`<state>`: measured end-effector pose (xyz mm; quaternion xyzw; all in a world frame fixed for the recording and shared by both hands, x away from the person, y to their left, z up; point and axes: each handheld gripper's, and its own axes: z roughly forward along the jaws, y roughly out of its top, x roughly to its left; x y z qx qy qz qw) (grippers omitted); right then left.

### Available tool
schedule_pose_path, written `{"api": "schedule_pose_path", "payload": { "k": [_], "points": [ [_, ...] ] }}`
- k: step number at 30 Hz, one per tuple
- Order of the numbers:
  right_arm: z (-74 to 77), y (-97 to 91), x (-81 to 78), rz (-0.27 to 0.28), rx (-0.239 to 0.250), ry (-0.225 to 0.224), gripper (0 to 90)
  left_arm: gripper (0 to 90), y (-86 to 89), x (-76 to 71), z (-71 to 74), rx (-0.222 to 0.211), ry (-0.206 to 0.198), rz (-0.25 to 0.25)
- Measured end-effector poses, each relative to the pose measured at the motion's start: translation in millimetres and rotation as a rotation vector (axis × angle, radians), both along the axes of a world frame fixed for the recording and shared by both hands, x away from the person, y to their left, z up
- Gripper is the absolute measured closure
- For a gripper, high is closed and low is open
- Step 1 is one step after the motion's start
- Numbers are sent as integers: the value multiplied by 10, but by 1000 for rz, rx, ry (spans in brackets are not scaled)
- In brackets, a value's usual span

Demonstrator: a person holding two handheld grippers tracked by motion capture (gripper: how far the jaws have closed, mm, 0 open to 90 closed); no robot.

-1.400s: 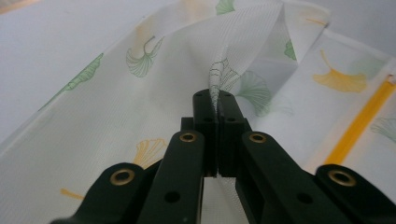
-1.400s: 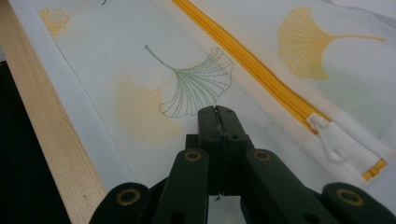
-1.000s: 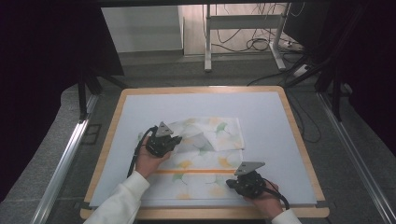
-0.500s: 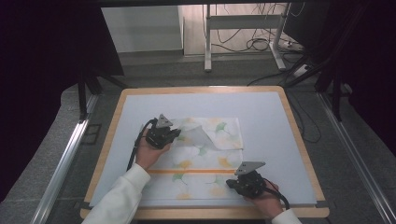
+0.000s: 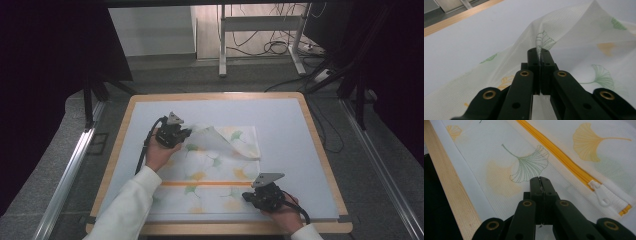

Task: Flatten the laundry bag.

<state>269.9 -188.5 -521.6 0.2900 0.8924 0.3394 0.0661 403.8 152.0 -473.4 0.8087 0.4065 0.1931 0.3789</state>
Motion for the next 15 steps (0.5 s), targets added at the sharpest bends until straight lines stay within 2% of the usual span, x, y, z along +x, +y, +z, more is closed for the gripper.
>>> {"api": "schedule_pose_path", "payload": {
  "k": [10, 15],
  "points": [
    [-2, -2, 1, 1, 2, 0, 892, 897, 104, 175, -56, -26, 37, 31],
    [-3, -3, 1, -1, 4, 1, 892, 897, 131, 272, -58, -25, 36, 36]
  ]
}}
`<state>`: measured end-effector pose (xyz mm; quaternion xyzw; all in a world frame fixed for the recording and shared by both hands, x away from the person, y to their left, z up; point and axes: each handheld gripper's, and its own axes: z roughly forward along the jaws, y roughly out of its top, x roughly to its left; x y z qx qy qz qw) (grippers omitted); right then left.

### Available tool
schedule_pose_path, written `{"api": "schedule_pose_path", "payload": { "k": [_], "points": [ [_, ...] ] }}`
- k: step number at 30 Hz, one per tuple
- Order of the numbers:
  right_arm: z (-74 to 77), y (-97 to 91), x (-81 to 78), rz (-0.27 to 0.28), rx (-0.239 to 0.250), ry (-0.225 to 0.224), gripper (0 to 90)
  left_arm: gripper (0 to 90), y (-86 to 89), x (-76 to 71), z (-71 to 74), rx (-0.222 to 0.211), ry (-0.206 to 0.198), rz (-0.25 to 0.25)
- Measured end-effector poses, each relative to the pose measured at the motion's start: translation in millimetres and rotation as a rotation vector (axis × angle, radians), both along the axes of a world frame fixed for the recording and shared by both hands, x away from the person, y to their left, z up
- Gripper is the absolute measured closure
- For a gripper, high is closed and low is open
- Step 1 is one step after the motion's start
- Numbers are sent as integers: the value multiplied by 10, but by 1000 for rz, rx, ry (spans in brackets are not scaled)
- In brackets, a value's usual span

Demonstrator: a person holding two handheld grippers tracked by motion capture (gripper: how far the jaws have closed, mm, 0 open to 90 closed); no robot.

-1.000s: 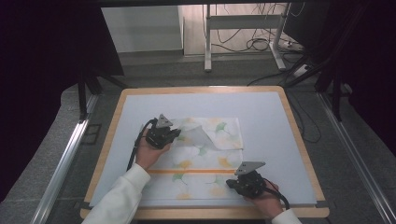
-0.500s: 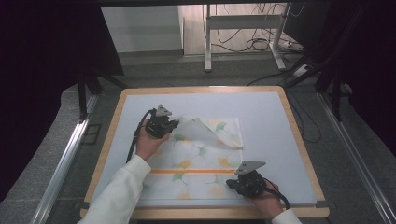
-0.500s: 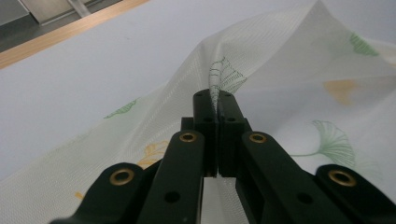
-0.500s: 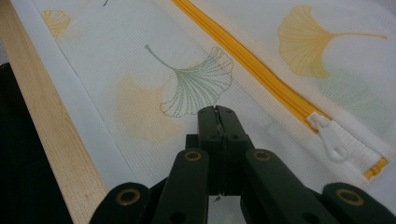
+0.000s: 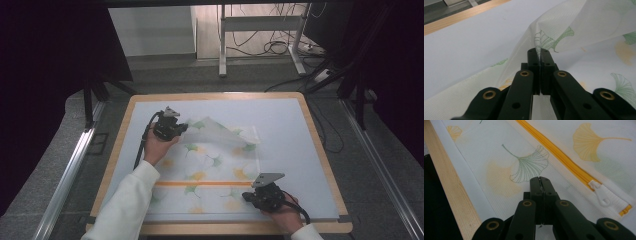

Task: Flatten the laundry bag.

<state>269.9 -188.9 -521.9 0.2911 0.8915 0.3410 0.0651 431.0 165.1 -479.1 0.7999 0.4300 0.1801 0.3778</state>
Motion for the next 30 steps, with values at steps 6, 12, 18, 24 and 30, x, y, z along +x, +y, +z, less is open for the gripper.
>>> {"api": "schedule_pose_path", "payload": {
  "k": [6, 12, 18, 24, 30],
  "points": [
    [0, 0, -2, 1, 0, -2, 892, 897, 34, 130, -24, -8, 4, 7],
    [-2, -2, 1, 1, 4, 1, 892, 897, 73, 229, -27, -8, 6, 27],
    [-3, -3, 1, 1, 4, -1, 892, 896, 157, 340, -42, -20, 13, 64],
    [-4, -5, 2, 2, 6, 1, 892, 896, 222, 446, -91, -15, 24, 98],
    [-4, -5, 0, 1, 6, 0, 892, 894, 320, 550, -144, -28, 34, 139]
  ]
}}
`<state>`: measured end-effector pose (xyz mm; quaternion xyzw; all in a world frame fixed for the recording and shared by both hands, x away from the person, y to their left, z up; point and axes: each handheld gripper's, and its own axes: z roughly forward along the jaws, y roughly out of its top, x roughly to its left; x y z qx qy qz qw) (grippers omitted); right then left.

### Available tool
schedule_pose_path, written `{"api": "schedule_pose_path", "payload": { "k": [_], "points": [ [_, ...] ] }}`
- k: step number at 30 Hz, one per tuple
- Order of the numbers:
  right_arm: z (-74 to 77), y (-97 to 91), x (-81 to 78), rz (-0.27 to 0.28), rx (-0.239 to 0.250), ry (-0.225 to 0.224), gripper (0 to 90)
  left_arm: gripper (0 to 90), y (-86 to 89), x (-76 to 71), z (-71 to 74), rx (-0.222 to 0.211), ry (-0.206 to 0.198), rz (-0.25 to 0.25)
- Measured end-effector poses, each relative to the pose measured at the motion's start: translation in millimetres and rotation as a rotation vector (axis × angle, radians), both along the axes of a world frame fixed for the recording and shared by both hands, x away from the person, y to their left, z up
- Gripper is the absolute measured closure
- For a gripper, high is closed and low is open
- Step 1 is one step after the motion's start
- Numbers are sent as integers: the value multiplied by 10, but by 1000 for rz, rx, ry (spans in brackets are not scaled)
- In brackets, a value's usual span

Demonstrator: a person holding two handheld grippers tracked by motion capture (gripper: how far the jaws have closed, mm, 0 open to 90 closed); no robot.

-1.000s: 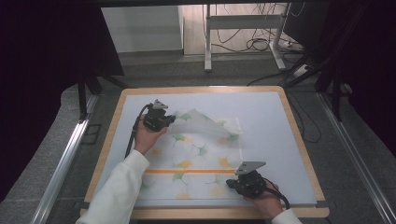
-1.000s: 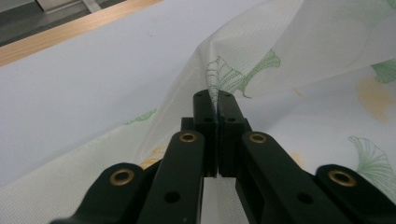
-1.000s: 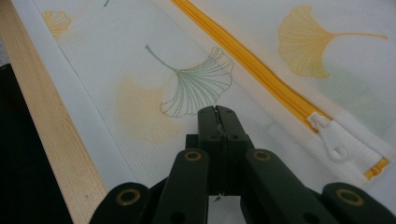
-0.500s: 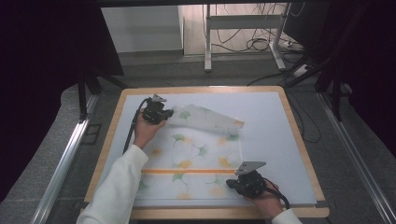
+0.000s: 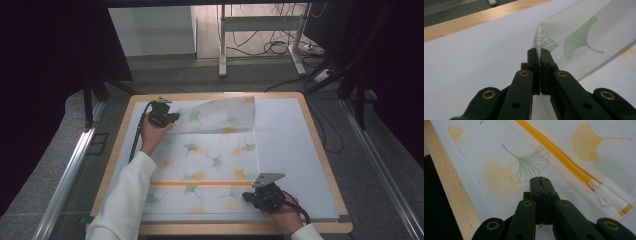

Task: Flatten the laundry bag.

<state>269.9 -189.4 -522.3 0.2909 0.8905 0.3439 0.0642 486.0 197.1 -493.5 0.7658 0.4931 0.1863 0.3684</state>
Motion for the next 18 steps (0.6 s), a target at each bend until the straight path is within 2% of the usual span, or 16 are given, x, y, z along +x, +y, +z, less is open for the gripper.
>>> {"api": "schedule_pose_path", "payload": {
  "k": [4, 8, 10, 14, 18],
  "points": [
    [-1, -5, 2, 2, 3, 2, 892, 882, 30, 74, -18, -5, 0, 21],
    [-1, -6, 1, 1, 3, 4, 892, 841, 70, 112, 51, -8, -28, 31],
    [-1, -6, 0, 1, 4, 4, 892, 756, 107, 109, 112, -5, -41, 31],
    [0, -5, -1, 1, 2, 2, 892, 526, 202, 31, 281, -4, -115, 61],
    [1, 0, -7, -3, 0, 1, 892, 432, 338, -58, 459, -14, -159, 75]
  ]
}}
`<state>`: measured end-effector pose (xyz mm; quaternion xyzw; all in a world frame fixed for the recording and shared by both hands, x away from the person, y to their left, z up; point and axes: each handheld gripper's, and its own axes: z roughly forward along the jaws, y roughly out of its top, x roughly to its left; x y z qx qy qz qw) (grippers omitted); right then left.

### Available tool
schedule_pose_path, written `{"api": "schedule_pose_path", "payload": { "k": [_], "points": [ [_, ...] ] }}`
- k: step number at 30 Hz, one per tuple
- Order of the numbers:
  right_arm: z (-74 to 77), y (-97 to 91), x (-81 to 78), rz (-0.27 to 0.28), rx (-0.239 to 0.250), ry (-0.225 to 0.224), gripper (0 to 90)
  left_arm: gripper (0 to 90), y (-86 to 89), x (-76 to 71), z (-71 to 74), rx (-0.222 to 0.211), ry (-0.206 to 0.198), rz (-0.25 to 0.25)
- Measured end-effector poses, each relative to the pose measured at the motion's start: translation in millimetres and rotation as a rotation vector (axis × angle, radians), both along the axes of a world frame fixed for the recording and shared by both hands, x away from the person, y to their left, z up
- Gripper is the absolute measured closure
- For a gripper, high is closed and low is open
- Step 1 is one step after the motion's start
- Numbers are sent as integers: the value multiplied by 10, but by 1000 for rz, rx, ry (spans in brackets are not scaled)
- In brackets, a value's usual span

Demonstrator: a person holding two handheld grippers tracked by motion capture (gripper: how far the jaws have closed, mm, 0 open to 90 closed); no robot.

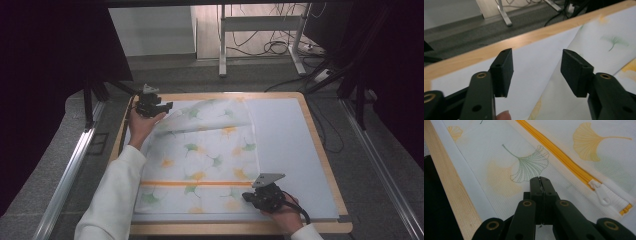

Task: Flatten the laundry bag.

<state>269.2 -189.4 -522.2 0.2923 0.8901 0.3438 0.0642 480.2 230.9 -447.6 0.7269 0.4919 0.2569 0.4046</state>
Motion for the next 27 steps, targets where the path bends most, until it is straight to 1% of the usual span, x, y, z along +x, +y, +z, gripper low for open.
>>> {"api": "schedule_pose_path", "payload": {
  "k": [4, 6, 8, 9, 12, 14, 17, 21, 27],
  "points": [
    [0, 0, 2, 1, 0, 1, 891, 362, 42, -108, 109, -7, -18, -24],
    [-2, -1, 6, 2, 1, 0, 892, 349, 21, -170, 139, -3, -32, -39],
    [-1, 0, 4, 0, 0, 2, 892, 349, -10, -227, 146, -12, -40, -56],
    [-1, 1, 4, -1, 0, 2, 892, 349, -26, -257, 149, -13, -36, -68],
    [-1, 2, 2, -3, 0, 1, 892, 342, -57, -365, 162, -37, -26, -114],
    [-1, 1, 2, -1, 0, 0, 892, 330, -72, -451, 171, -28, -21, -132],
    [-2, -3, 8, 2, 2, 4, 892, 315, -74, -592, 181, -31, -19, -153],
    [-1, 2, 2, -2, 0, 0, 892, 293, -99, -782, 161, -38, -18, -179],
    [1, -3, 4, -1, 2, 5, 892, 272, -221, -1074, 35, -37, -27, -229]
  ]
}}
